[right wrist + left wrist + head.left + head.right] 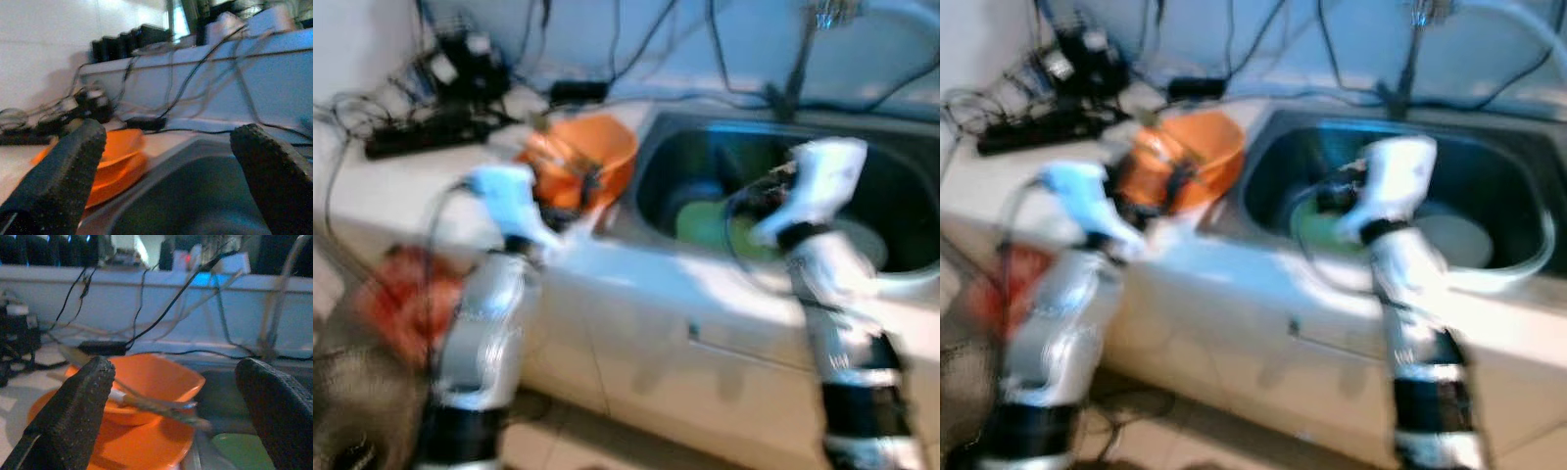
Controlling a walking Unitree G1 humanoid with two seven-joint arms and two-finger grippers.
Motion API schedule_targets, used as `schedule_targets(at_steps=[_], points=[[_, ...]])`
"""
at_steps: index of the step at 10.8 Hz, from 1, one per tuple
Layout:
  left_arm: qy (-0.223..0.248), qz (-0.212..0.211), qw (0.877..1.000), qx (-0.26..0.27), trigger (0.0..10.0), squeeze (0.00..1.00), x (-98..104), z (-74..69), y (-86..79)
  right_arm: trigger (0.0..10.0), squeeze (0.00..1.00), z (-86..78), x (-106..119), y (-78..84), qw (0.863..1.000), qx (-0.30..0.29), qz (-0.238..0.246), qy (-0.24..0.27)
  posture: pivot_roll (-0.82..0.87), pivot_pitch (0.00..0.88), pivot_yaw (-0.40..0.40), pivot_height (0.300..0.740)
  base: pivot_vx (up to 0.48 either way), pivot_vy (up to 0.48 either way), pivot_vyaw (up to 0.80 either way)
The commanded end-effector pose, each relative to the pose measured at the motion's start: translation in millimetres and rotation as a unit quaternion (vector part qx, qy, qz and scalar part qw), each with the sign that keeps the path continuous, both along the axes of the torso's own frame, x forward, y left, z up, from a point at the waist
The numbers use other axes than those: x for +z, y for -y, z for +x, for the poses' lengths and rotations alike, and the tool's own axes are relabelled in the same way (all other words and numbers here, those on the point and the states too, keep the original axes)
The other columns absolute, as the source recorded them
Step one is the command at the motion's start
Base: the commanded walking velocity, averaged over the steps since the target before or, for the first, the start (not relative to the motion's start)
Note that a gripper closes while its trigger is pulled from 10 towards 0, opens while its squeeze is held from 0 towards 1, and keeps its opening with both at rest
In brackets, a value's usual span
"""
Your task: Kitchen organization
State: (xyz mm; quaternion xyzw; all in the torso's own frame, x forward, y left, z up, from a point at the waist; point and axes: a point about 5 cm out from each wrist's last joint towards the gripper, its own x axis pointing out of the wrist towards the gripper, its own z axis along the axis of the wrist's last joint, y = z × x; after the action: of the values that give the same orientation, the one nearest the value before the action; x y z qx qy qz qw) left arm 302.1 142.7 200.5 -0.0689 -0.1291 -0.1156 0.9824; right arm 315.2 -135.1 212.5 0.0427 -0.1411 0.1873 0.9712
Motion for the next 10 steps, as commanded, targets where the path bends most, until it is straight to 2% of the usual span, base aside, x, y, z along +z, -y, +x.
schedule_targets(at_steps=[1,3,5,10], points=[[-0.002,-0.001,1.000,-0.011,10.0,0.00,0,-1.3,6.9,10.0,0.00,0.3,3,8.2,1.000,-0.015,-0.004,0.004,0.09,0.053,0.083,0.740,0.000,0.000,0.00],[-0.022,-0.008,1.000,-0.002,10.0,0.00,-8,-1.8,5.8,10.0,0.00,0.3,3,7.2,1.000,-0.008,-0.004,0.003,0.09,0.056,0.081,0.740,0.000,0.000,0.00],[-0.052,-0.036,0.998,0.007,10.0,0.00,-15,2.0,2.6,10.0,0.00,-0.3,4,3.3,1.000,0.009,-0.006,0.001,0.09,0.056,0.082,0.740,0.000,0.000,0.00],[-0.071,-0.061,0.996,0.004,10.0,0.00,-16,11.4,2.6,10.0,0.00,-8.4,4,-7.0,0.997,0.074,-0.011,-0.005,0.09,0.055,0.085,0.740,0.000,0.000,0.00]])
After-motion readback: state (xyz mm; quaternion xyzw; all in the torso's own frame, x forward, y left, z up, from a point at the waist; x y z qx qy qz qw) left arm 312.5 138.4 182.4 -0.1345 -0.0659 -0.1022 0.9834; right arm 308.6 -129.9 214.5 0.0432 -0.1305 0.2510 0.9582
